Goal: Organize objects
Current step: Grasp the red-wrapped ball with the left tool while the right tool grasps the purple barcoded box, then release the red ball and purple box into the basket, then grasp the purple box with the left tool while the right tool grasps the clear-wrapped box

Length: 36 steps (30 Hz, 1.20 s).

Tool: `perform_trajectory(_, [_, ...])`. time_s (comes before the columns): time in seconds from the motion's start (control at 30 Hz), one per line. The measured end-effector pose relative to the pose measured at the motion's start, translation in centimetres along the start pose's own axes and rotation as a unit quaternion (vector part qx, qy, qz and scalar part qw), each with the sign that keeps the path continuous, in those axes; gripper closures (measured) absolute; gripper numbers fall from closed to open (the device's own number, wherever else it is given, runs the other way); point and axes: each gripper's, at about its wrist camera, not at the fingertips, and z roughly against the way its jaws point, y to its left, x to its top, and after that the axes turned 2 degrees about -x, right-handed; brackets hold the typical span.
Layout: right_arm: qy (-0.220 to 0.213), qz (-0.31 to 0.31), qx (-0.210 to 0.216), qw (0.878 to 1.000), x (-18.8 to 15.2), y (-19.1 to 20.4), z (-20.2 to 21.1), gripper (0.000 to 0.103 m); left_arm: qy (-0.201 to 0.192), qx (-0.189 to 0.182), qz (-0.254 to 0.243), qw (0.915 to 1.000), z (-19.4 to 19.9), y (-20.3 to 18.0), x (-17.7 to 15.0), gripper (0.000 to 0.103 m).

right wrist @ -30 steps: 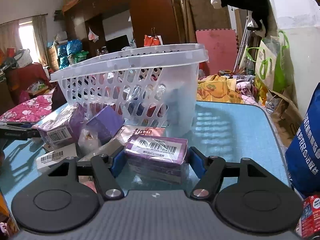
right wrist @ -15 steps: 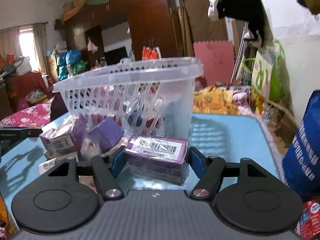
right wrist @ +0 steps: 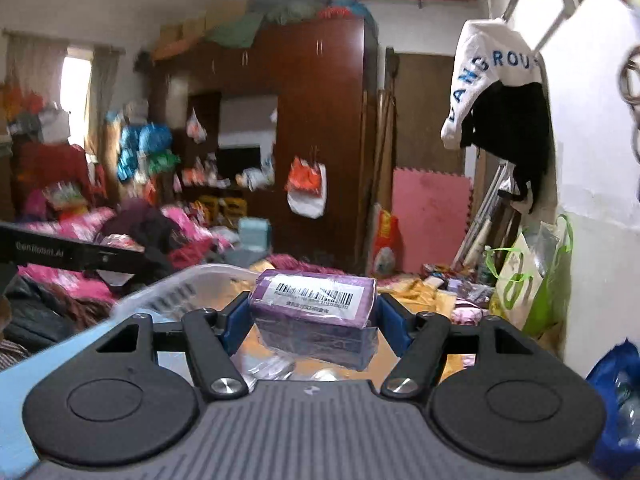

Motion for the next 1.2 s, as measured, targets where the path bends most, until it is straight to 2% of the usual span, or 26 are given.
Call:
perform_trajectory(0.1, [0.039, -0.002, 0.0, 0.999, 0.4, -0.4, -3.6, 0.034, 0.028, 0.005, 0.013, 0.9995, -3.5, -0.4, 0.4, 0.05])
perform_trajectory(0.17, [0.046, -0.016, 0.01, 0.999, 0.0, -0.9, -4.2, 0.033, 0.049, 0.004, 0.011, 0.9987, -5.2, -0.5, 0.1, 0.049])
perform_trajectory(0.2, [0.049, -0.023, 0.015, 0.998, -0.1, -1.0, -4.6, 0.028, 0.054, 0.001, 0.01, 0.9985, -5.6, -0.6, -0.1, 0.045])
perform_trajectory(0.23, [0.052, -0.026, 0.022, 0.998, -0.4, -1.2, -4.4, 0.02, 0.059, -0.001, 0.006, 0.9982, -5.9, -0.6, -0.3, 0.036])
perform_trajectory(0.27, [0.052, -0.029, 0.022, 0.998, -0.5, -1.2, -4.5, 0.008, 0.063, 0.0, 0.007, 0.998, -6.0, -0.5, -0.6, 0.031])
perform_trajectory(0.3, [0.048, -0.03, 0.014, 0.998, -0.8, -1.3, -4.3, 0.005, 0.067, 0.003, 0.012, 0.9977, -6.1, -0.5, -0.8, 0.028])
perform_trajectory(0.37, [0.046, -0.027, 0.007, 0.999, -0.9, -1.2, -3.6, 0.004, 0.059, -0.002, 0.014, 0.9981, -5.4, -0.5, -1.0, 0.028])
perform_trajectory(0.5, [0.029, -0.039, 0.023, 0.999, -1.2, -1.6, -0.7, 0.0, 0.011, -0.016, -0.001, 0.9998, -0.8, -0.9, -2.1, 0.027])
perform_trajectory(0.53, [0.022, -0.042, 0.034, 0.998, -1.5, -1.7, 0.3, 0.0, 0.002, -0.021, -0.011, 0.9997, 0.6, -1.1, -2.7, 0.023])
perform_trajectory(0.6, [0.011, -0.053, 0.048, 0.997, -3.1, -1.7, 2.8, 0.0, -0.008, -0.011, -0.031, 0.9994, 3.1, -1.4, -4.6, 0.014])
perform_trajectory(0.67, [0.013, -0.057, 0.062, 0.996, -5.5, -1.6, 4.9, 0.0, -0.009, 0.012, -0.053, 0.9985, 5.2, -1.3, -7.5, 0.013])
perform_trajectory(0.73, [0.016, -0.054, 0.069, 0.996, -8.7, -0.9, 6.2, 0.0, -0.004, 0.015, -0.06, 0.9981, 6.2, -0.8, -10.2, 0.013])
perform_trajectory(0.83, [0.024, -0.055, 0.062, 0.996, -13.1, -0.1, 7.3, 0.0, 0.003, 0.01, -0.029, 0.9995, 6.6, 0.8, -13.0, 0.013])
perform_trajectory(0.9, [0.036, -0.08, 0.09, 0.992, -14.8, 0.0, 7.2, 0.0, 0.009, 0.008, -0.009, 0.9999, 6.5, 1.6, -13.9, 0.013])
perform_trajectory(1.0, [0.054, -0.094, 0.138, 0.985, -15.4, 0.6, 6.2, 0.0, 0.019, 0.015, -0.012, 0.9996, 5.9, 2.1, -14.7, 0.013])
perform_trajectory(1.2, [0.056, -0.02, 0.109, 0.992, -14.9, 3.1, 5.4, 0.0, 0.044, 0.026, -0.017, 0.9986, 4.2, 2.0, -15.1, 0.013])
